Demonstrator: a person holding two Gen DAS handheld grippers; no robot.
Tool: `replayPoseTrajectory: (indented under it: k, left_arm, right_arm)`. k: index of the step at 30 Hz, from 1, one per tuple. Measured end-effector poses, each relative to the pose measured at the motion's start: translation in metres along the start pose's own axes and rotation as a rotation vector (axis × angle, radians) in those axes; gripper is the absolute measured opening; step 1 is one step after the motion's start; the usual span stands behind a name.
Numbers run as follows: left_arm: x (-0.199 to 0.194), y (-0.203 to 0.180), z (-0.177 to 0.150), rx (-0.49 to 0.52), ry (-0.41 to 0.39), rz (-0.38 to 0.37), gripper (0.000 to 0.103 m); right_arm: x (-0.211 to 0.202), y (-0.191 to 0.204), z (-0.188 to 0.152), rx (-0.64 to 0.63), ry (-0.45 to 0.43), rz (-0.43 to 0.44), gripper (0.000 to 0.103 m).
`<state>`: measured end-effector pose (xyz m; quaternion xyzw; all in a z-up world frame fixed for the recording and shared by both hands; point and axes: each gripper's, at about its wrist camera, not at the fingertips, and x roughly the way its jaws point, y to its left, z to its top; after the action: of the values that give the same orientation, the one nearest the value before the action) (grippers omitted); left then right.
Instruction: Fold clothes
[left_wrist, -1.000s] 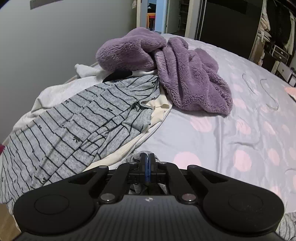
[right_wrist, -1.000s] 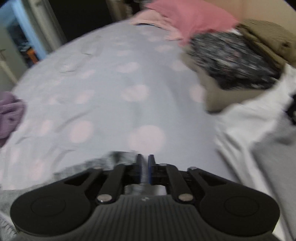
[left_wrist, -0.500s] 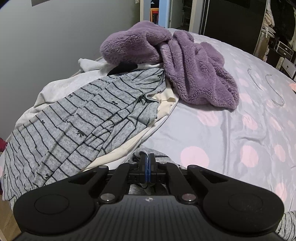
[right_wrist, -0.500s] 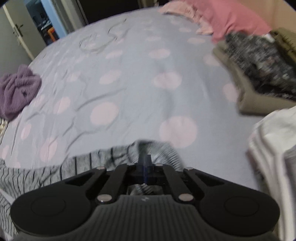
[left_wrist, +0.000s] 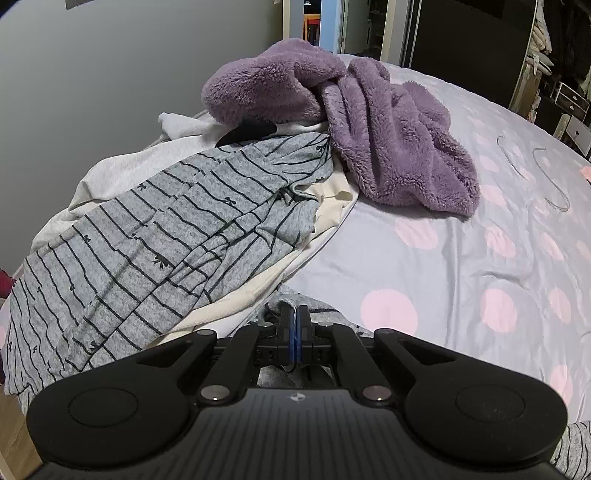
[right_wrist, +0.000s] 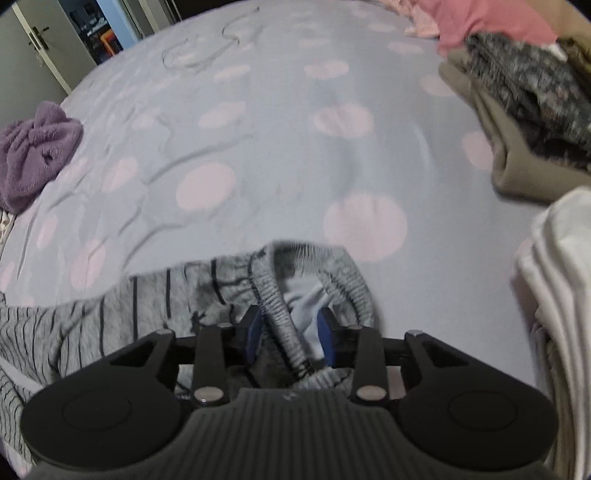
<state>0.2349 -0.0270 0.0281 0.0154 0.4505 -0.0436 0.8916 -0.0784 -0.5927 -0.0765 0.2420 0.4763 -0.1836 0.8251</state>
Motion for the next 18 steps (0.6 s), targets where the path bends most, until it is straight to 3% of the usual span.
replayPoseTrajectory:
  k: [3,8,11,13,15,18]
  left_arm:
    - [0.000,0.000,0.000,-0.002,0.001,-0.001,0.000]
    - [-0.001,0.001,0.000,-0.011,-0.004,0.003,0.000]
    - [-0.002,0.004,0.001,-0.027,-0.010,0.017,0.000]
    - [-0.002,0.005,0.003,-0.035,-0.018,0.031,0.000]
    - [-0.002,0.007,0.003,-0.039,-0.019,0.028,0.000]
    - [-0.002,0.006,0.002,-0.035,-0.010,0.026,0.000]
  right_arm:
    - [-0.006,0.006,-0.002,-0.034,0.004,0.028,0.006]
    - [-0.035,0.003,0.005,-0.008,-0.080,0.020,0.004]
    - [-0.052,-0.007,0.008,0.044,-0.125,-0.076,0.002]
    - [-0.054,-0.012,0.008,0.044,-0.127,-0.215,0.001]
    - [-0.047,-0.019,0.006,0.052,-0.089,-0.306,0.001]
    - [-0.031,-0.031,-0.002,0.074,0.020,-0.333,0.000]
